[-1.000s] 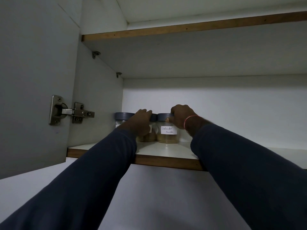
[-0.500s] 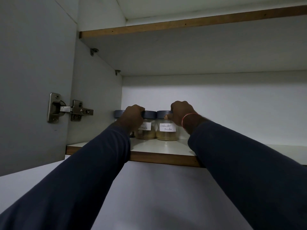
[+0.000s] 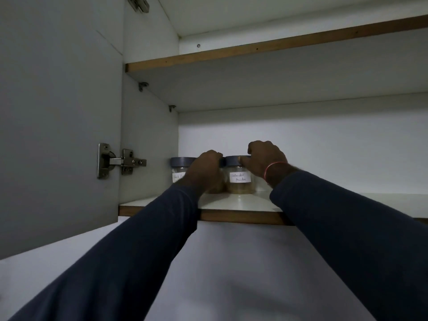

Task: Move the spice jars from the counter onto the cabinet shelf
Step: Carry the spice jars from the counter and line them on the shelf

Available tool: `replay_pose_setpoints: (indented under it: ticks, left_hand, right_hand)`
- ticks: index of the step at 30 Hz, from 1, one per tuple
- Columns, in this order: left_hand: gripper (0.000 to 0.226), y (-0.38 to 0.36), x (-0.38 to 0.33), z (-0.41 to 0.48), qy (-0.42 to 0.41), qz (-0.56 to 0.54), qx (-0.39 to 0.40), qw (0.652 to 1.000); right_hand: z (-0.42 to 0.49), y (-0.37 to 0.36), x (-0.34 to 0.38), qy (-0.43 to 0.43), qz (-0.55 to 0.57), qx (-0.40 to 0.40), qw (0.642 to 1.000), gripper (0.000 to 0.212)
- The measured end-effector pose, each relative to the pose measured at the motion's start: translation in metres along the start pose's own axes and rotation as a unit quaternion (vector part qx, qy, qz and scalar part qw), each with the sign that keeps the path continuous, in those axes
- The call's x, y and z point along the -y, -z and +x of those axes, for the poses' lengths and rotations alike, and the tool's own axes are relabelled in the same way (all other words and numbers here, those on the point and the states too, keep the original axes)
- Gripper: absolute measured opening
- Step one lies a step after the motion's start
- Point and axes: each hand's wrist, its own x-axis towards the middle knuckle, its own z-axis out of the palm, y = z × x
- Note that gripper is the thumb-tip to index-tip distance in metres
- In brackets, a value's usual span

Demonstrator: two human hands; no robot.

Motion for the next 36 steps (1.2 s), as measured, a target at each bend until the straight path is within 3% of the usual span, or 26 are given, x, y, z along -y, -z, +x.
replay_pose_setpoints:
  ticks: [4, 8, 10, 12, 15, 17, 20, 23, 26, 30, 34, 36]
  left_hand:
    - [0.018, 0.012, -0.046, -0.052, -0.075, -0.059, 0.022, 0.995]
    - [0.016, 0.018, -0.079, -0.154, -0.177, -0.155, -0.103, 0.966]
    - [0.012, 0.007, -0.091, -0.218, -0.196, -0.248, -0.111, 0.942]
    - [0.019, -0.017, -0.109, -0.284, -0.164, -0.36, -0.049, 0.917]
    - [0.023, -0.086, -0.128, -0.374, -0.033, -0.44, 0.14, 0.886]
    - [0.024, -0.135, -0.14, -0.442, 0.066, -0.389, 0.257, 0.882]
    - [0.035, -0.19, -0.156, -0.537, 0.073, -0.268, 0.303, 0.912]
    - [0.037, -0.21, -0.16, -0.591, 0.102, -0.255, 0.407, 0.871]
    - [0.041, -0.216, -0.162, -0.614, 0.044, -0.221, 0.438, 0.87]
    - [0.044, -0.216, -0.163, -0.62, 0.037, -0.201, 0.439, 0.875]
    - [0.052, -0.217, -0.154, -0.603, 0.139, -0.224, 0.405, 0.876]
    - [0.064, -0.218, -0.147, -0.592, 0.204, -0.231, 0.407, 0.86]
  right_hand:
    - [-0.04, 0.029, 0.013, 0.048, 0.036, 0.038, 0.997, 0.027]
    - [-0.15, 0.08, 0.006, 0.173, 0.064, 0.02, 0.983, 0.032]
    - [-0.231, 0.095, -0.008, 0.207, 0.177, 0.006, 0.962, 0.029]
    - [-0.314, 0.08, -0.024, 0.162, 0.298, 0.038, 0.94, 0.03]
    - [-0.423, 0.013, -0.05, -0.01, 0.327, 0.139, 0.935, 0.032]
    - [-0.501, -0.032, -0.072, -0.134, 0.287, 0.245, 0.916, 0.028]
    - [-0.595, -0.067, -0.102, -0.266, 0.218, 0.367, 0.864, 0.031]
    - [-0.658, -0.075, -0.116, -0.312, 0.211, 0.401, 0.835, 0.03]
    - [-0.686, -0.072, -0.122, -0.346, 0.213, 0.44, 0.801, 0.037]
    - [-0.692, -0.073, -0.119, -0.362, 0.227, 0.454, 0.782, 0.043]
    - [-0.681, -0.078, -0.115, -0.377, 0.263, 0.425, 0.78, 0.054]
    - [-0.672, -0.082, -0.113, -0.364, 0.289, 0.401, 0.789, 0.061]
